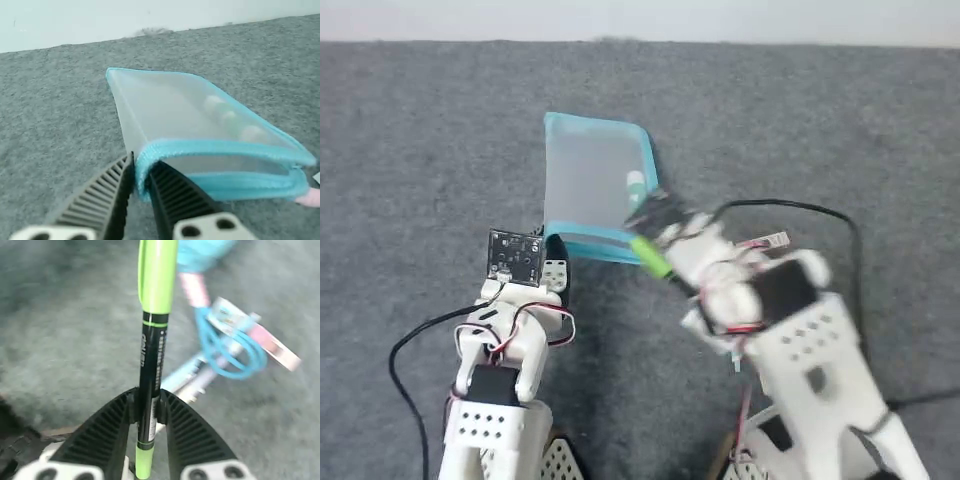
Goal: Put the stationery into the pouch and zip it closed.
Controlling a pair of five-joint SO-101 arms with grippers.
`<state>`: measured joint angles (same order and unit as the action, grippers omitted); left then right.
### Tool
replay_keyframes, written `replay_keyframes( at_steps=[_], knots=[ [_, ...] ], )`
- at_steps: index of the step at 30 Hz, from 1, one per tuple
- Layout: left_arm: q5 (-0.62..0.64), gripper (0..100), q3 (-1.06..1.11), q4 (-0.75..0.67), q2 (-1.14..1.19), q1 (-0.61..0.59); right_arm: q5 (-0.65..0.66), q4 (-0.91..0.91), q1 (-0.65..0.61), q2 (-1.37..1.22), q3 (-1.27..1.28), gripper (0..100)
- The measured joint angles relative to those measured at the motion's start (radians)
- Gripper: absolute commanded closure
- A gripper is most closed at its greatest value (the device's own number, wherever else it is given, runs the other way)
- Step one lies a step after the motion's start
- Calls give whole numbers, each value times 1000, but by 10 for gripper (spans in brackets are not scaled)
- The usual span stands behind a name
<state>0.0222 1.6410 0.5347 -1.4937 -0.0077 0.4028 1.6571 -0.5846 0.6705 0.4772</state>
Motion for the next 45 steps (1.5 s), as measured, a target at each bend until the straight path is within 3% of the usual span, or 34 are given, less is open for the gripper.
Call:
replay_keyframes(
  at_steps=[7, 17, 32, 39, 45],
  knots=[
    [0, 989, -2, 0, 0, 0, -37, -83, -40, -244, -20, 992],
    [0, 989, -2, 0, 0, 3, -87, -83, -48, -549, -276, 992],
    [2, 989, -2, 2, 0, 135, -367, 95, 40, -1114, -1080, 986],
    [8, 989, -2, 2, 0, 135, -373, 95, 44, -1160, -1135, 807],
    [8, 989, 0, 2, 0, 135, -374, 97, 49, -1160, -1135, 799]
  ],
)
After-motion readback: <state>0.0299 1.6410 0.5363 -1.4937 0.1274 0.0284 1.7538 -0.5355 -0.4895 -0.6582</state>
